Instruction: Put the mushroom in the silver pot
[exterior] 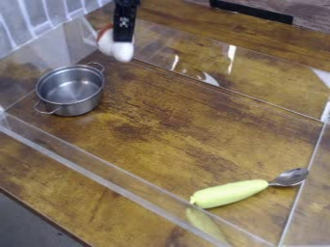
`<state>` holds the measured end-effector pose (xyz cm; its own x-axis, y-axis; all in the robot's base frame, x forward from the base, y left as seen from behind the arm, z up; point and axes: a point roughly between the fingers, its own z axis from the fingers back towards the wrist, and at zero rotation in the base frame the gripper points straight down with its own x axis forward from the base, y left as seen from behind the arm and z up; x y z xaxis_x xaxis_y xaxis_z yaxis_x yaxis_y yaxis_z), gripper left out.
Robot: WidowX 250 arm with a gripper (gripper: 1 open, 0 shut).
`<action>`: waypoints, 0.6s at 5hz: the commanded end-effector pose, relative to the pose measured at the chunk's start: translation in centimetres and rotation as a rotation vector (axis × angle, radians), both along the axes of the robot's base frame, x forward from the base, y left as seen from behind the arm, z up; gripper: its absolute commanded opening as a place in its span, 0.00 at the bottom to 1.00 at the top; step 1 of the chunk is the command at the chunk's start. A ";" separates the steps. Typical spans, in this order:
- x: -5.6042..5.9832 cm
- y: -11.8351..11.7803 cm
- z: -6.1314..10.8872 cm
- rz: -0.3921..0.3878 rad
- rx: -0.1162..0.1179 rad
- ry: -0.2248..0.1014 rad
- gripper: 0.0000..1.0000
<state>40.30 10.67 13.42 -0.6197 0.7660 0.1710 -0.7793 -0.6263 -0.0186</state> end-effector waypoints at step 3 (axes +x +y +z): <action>0.7 0.5 0.9 0.044 -0.044 -0.085 1.00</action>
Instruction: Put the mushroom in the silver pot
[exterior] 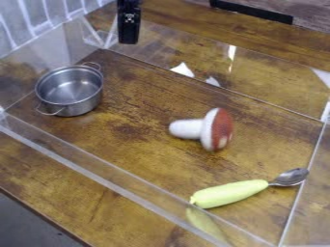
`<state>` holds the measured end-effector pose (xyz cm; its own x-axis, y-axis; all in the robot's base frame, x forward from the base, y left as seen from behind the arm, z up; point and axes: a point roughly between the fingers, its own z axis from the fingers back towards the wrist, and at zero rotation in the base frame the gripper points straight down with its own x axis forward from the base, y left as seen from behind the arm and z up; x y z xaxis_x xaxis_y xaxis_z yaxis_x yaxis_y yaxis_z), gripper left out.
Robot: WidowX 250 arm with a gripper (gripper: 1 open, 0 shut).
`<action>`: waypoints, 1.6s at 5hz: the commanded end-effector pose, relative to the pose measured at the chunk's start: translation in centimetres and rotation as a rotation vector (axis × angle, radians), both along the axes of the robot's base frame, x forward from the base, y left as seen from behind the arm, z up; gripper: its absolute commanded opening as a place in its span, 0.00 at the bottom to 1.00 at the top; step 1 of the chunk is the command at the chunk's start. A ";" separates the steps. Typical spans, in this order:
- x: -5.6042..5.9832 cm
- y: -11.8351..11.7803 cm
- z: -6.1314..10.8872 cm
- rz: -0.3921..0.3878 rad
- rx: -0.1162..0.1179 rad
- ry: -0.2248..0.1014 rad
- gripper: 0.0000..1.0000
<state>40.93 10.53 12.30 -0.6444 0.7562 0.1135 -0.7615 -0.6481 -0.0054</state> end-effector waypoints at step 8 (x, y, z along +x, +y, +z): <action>-10.3 -16.1 -1.5 0.188 -0.127 0.081 1.00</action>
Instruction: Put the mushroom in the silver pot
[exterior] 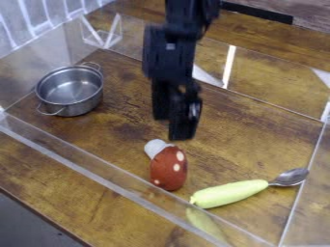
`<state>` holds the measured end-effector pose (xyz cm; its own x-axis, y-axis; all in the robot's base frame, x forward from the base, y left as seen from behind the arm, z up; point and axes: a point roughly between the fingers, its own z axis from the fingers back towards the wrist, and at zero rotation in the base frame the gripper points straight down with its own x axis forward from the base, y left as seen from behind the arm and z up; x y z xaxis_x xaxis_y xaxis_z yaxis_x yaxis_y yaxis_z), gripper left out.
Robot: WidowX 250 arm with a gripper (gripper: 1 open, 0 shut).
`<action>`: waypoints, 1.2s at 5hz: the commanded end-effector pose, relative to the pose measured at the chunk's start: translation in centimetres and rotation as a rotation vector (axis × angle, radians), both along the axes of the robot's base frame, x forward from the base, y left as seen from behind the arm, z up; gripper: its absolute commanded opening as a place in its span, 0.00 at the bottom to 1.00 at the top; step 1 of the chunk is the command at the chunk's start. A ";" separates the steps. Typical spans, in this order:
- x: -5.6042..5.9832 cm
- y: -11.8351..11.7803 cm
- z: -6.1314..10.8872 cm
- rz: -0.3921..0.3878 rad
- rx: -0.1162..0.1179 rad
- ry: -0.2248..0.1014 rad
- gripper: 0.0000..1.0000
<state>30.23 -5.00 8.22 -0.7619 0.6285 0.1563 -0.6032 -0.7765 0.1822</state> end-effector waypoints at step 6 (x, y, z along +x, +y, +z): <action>1.0 3.6 6.6 -0.109 0.051 -0.098 0.00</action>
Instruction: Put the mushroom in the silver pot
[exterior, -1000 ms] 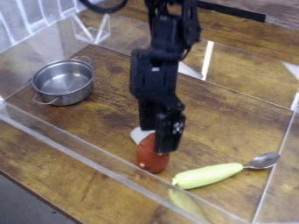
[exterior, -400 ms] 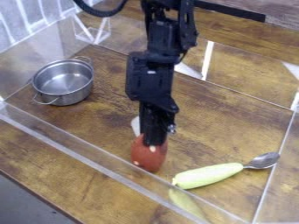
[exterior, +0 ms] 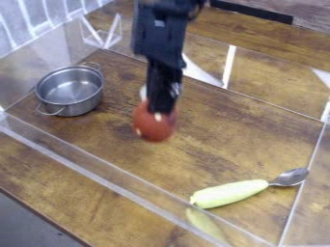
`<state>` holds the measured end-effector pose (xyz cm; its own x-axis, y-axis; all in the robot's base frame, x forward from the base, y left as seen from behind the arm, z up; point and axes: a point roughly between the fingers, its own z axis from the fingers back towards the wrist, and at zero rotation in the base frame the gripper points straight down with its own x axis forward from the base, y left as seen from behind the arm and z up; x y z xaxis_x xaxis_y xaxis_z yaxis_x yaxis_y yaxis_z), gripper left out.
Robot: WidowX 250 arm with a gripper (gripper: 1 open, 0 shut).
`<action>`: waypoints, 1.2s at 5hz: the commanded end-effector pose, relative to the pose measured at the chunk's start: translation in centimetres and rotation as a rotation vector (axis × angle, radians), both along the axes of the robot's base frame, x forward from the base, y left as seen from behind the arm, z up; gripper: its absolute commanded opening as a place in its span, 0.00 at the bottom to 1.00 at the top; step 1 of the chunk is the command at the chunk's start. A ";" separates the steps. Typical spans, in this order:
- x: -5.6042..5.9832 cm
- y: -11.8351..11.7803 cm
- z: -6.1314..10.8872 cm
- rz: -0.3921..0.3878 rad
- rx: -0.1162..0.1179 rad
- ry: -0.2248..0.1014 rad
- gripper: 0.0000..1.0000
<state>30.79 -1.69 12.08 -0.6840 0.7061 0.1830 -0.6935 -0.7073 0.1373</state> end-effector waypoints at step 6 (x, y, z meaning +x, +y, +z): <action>-1.5 16.5 1.8 0.305 0.067 -0.120 1.00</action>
<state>29.40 14.53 12.73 -0.8709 0.4673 0.1523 -0.4672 -0.8833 0.0381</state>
